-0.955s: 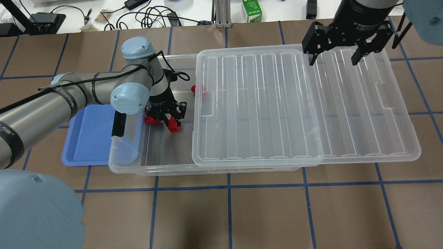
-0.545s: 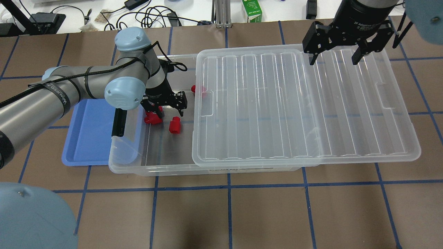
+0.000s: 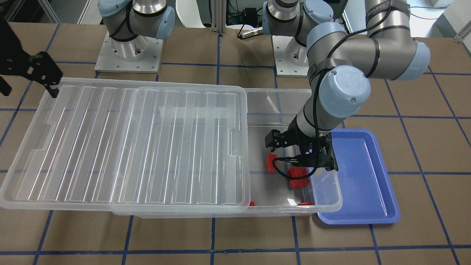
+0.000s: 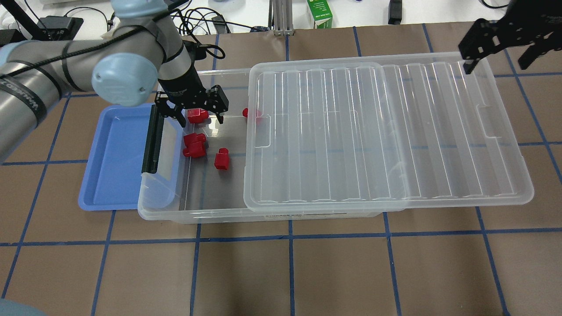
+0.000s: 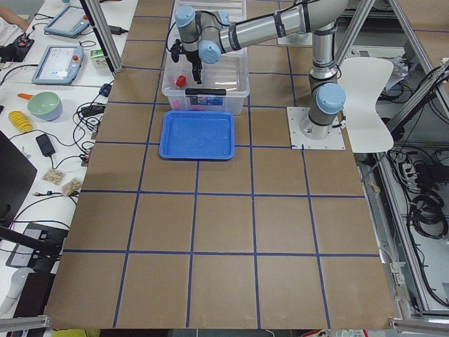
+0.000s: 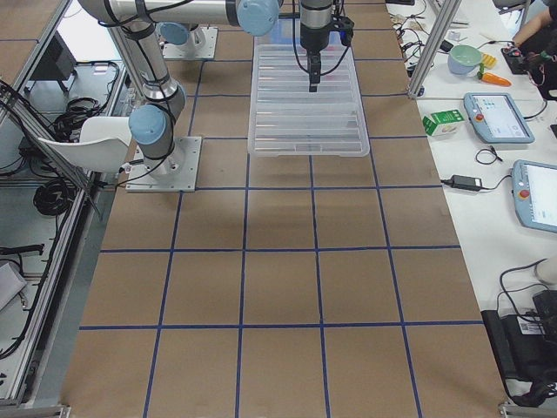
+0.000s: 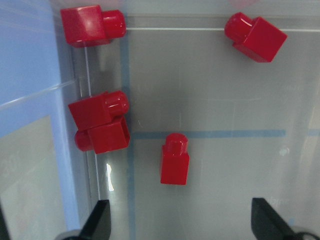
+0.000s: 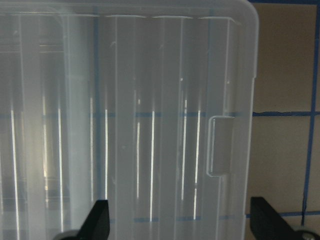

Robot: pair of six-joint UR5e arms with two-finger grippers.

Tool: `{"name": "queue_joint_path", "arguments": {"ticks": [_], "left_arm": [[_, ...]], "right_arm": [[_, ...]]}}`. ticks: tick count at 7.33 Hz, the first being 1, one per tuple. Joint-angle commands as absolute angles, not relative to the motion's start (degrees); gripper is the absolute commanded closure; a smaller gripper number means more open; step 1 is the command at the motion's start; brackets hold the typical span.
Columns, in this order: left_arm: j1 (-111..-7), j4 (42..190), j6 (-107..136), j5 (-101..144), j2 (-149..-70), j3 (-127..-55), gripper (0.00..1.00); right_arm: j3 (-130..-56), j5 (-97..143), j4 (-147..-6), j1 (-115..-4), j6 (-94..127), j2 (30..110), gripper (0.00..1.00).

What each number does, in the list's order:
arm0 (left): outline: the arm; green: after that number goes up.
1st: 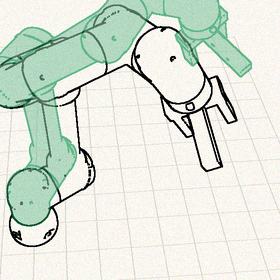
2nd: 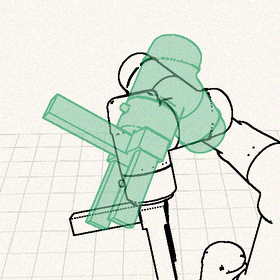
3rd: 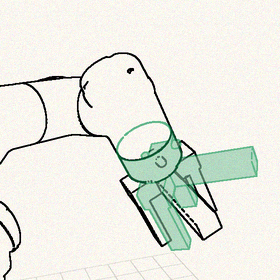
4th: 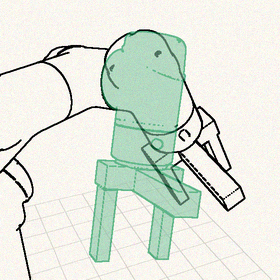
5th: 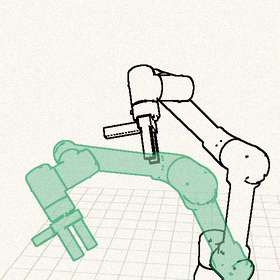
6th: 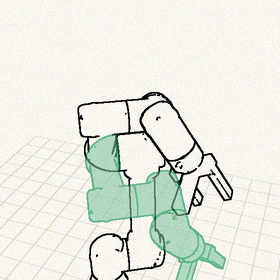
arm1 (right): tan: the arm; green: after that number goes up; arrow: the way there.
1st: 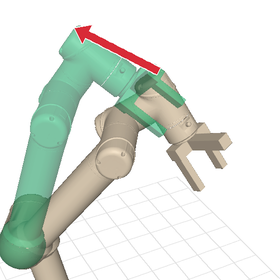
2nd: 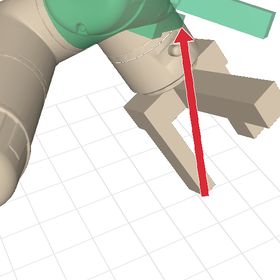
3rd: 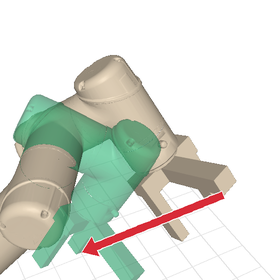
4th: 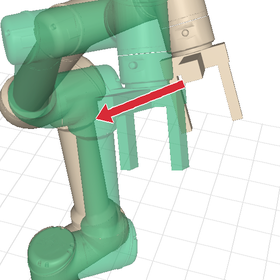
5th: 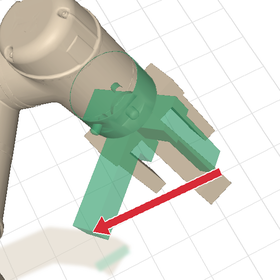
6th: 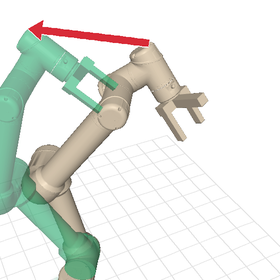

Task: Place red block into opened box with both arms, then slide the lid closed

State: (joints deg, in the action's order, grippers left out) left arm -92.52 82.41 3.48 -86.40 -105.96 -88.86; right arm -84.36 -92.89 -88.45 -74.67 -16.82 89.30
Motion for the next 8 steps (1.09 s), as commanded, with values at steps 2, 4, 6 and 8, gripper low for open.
{"name": "queue_joint_path", "arguments": {"ticks": [2,4,6,8], "left_arm": [[-91.8,98.8,2.6,-91.3,-97.9,-81.0,0.00],[-91.8,100.8,2.5,-91.5,-92.6,-81.6,0.00],[-89.9,100.2,0.6,-90.7,-90.4,-85.5,0.00],[-88.9,98.3,-2.3,-90.4,-87.7,-89.5,0.00]], "right_arm": [[-85.0,-92.8,-88.6,-61.9,-32.5,89.0,0.00],[-85.8,-88.7,-89.1,-52.3,-42.4,88.0,0.00],[-87.1,-89.4,-88.8,-51.4,-42.2,87.9,0.00],[-94.3,-89.6,-99.6,-51.5,-42.2,83.2,0.00]]}}
